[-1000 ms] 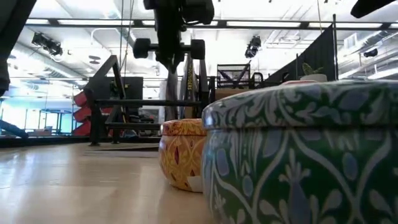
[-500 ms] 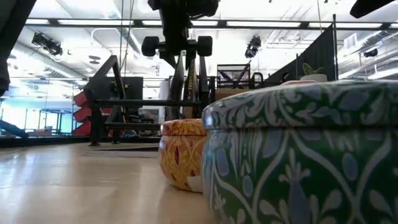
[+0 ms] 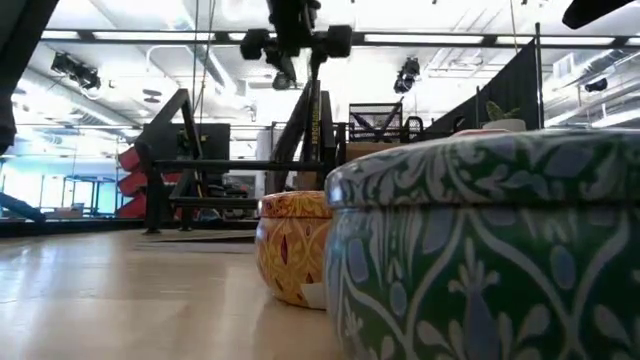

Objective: Stock shelves
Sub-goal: Put the light blue book on the book shelf

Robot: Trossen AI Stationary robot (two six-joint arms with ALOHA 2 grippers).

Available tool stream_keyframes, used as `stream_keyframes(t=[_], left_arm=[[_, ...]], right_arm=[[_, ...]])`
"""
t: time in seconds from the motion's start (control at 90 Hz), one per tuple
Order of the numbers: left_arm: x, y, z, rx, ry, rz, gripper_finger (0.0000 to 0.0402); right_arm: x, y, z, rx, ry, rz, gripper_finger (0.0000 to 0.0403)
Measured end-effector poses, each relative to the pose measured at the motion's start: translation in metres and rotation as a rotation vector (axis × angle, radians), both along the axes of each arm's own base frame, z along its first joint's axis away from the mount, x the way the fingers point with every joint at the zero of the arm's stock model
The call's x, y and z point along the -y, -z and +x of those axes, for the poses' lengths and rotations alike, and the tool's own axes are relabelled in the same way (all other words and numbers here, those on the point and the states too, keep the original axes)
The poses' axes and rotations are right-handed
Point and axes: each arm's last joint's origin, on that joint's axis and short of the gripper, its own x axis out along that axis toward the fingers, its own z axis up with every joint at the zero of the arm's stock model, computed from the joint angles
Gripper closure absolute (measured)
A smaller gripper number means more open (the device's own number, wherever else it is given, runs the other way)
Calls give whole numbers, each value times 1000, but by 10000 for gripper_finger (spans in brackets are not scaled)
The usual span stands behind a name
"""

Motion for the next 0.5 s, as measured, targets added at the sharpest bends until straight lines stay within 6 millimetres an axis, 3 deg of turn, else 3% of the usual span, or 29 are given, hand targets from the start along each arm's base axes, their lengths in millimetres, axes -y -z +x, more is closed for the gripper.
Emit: stream_keyframes(t=[0.156,0.289,0.422,0.5], left_arm=[[8,-20,-2,-79,67,29,234],[16,-35,-19,-213,87,1,240],[18,-30,-51,-402,-6,-105,278],[15,-20,-53,-400,-5,-145,313]], right_arm=[[0,0,0,0,0,0,403],[0,0,0,0,0,0,403],[-1,0,1,7,0,9,403],[-1,0,1,10,0,12,403]])
